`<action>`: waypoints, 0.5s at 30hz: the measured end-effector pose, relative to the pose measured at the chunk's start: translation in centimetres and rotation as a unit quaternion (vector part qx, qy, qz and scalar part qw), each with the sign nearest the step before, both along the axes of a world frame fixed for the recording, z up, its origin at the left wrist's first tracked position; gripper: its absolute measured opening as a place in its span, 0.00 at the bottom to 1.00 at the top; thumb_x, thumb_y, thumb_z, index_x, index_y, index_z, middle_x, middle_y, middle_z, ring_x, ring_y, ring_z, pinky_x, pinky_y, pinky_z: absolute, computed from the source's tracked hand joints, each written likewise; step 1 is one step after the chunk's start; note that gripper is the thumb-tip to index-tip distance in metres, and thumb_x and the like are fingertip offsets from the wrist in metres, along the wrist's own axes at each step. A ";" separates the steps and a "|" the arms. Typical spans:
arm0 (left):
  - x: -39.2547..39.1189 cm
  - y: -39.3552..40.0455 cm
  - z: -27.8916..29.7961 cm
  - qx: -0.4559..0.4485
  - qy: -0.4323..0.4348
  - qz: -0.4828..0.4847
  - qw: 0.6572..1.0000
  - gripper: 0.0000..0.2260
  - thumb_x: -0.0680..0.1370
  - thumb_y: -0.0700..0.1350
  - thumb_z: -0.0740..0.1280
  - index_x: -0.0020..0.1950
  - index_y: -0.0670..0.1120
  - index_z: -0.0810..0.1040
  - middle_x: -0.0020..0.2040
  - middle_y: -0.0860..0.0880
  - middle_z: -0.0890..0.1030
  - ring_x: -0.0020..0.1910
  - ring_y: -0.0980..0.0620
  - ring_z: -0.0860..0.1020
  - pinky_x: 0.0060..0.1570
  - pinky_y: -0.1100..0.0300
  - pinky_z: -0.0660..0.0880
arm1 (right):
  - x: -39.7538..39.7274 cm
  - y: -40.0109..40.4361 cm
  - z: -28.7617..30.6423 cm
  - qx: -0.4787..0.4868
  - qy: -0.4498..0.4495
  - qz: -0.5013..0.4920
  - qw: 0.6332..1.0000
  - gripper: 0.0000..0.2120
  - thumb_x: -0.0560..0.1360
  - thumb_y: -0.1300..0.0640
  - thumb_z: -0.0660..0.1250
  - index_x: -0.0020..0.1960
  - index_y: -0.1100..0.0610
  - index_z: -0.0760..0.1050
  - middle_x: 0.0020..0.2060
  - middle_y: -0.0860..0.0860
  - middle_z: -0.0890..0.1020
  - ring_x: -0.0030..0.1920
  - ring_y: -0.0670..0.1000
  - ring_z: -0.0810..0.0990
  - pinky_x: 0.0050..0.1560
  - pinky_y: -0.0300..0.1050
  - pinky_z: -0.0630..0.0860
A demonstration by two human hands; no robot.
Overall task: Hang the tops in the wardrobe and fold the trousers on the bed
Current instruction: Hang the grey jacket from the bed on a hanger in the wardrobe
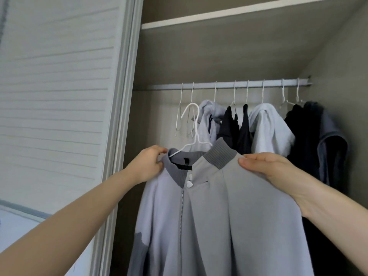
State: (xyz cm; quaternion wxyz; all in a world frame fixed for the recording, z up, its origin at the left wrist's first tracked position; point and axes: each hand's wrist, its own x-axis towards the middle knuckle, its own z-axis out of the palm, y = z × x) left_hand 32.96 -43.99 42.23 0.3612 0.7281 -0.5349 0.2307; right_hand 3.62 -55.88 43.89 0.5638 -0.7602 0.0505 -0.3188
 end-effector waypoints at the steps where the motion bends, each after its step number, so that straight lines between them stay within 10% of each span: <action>1: -0.1 -0.3 0.7 0.004 -0.040 0.005 0.999 0.10 0.77 0.36 0.63 0.57 0.44 0.77 0.57 0.45 0.78 0.57 0.45 0.76 0.55 0.57 0.72 | 0.1 0.1 0.3 -0.004 -0.009 -0.003 1.000 0.11 0.65 0.56 0.69 0.42 0.61 0.85 0.40 0.59 0.85 0.36 0.52 0.85 0.36 0.40 0.81; 10: 0.7 -6.2 6.3 0.100 -0.403 0.163 0.895 0.31 0.82 0.41 0.59 0.80 0.53 0.46 0.81 0.54 0.47 0.79 0.46 0.43 0.77 0.47 0.48 | 1.1 1.2 3.2 0.013 -0.014 -0.107 0.994 0.17 0.76 0.63 0.66 0.30 0.60 0.84 0.31 0.58 0.84 0.27 0.52 0.82 0.27 0.38 0.78; 15: 1.3 -8.2 8.5 0.125 -0.448 0.238 0.852 0.25 0.82 0.42 0.55 0.79 0.48 0.52 0.81 0.47 0.49 0.79 0.40 0.42 0.76 0.42 0.44 | 2.6 1.4 4.9 0.017 -0.014 -0.198 0.980 0.09 0.75 0.63 0.67 0.37 0.65 0.80 0.27 0.56 0.82 0.25 0.52 0.80 0.28 0.38 0.76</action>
